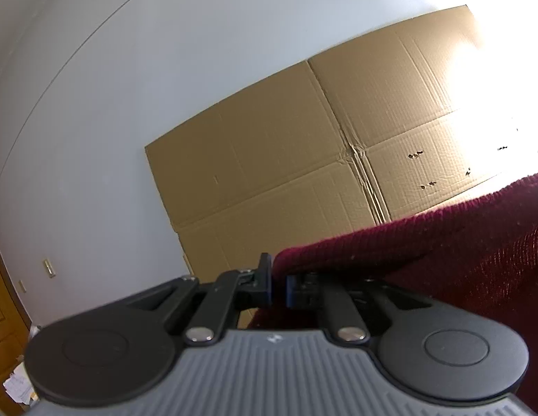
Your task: Fold clothes
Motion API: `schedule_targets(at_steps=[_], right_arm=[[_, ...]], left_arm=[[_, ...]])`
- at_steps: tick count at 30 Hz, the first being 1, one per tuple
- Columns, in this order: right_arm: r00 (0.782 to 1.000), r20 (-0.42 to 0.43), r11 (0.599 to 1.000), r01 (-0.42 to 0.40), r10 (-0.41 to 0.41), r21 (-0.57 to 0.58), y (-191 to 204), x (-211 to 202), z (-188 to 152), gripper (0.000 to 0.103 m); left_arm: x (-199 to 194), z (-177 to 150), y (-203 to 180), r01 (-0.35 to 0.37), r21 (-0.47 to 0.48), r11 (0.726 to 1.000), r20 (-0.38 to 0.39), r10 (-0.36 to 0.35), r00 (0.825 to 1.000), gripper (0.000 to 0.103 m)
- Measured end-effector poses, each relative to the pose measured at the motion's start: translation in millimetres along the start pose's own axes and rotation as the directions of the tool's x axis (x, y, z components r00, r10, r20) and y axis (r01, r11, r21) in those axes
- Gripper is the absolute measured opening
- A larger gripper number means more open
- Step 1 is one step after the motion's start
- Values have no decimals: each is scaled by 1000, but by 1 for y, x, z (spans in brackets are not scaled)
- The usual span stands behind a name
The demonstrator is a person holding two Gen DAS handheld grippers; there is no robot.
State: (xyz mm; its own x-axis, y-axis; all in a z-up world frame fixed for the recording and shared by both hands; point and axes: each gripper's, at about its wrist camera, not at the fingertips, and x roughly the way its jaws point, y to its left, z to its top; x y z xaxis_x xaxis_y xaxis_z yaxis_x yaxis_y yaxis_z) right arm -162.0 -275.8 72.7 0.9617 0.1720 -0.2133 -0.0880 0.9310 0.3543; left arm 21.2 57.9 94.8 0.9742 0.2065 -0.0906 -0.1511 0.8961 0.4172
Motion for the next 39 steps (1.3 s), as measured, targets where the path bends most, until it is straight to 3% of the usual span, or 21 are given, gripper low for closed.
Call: schedule_targets(at_steps=[10, 18, 24, 27, 30, 32, 34, 39], right_arm=[[996, 28, 996, -90, 90, 7, 14, -43, 12, 6], [979, 77, 980, -184, 189, -74, 33, -96, 24, 6], [977, 14, 973, -213, 215, -85, 36, -109, 14, 6], [966, -30, 962, -260, 258, -79, 37, -119, 13, 6], [952, -20, 948, -306, 306, -90, 48, -146, 17, 6], [943, 30, 939, -327, 332, -112, 58, -171, 29, 6], [927, 87, 928, -353, 364, -121, 66, -197, 44, 6], [890, 173, 905, -402, 422, -140, 99, -229, 67, 6]], left_arm=[[-43, 20, 26, -12, -25, 1000, 49, 13, 999, 13], [-70, 43, 41, -52, -27, 998, 90, 55, 994, 14], [-41, 46, 31, -18, -54, 998, 13, 18, 1000, 14], [-14, 54, 21, 27, -106, 994, -10, -28, 1000, 13], [2, 82, 14, 101, -185, 978, 24, -98, 995, 12], [1, 113, 4, 146, -193, 970, 101, -128, 987, 12], [-4, 143, -6, 204, -189, 961, 188, -168, 968, 12], [-8, 194, -22, 415, -195, 889, 349, -332, 876, 15]])
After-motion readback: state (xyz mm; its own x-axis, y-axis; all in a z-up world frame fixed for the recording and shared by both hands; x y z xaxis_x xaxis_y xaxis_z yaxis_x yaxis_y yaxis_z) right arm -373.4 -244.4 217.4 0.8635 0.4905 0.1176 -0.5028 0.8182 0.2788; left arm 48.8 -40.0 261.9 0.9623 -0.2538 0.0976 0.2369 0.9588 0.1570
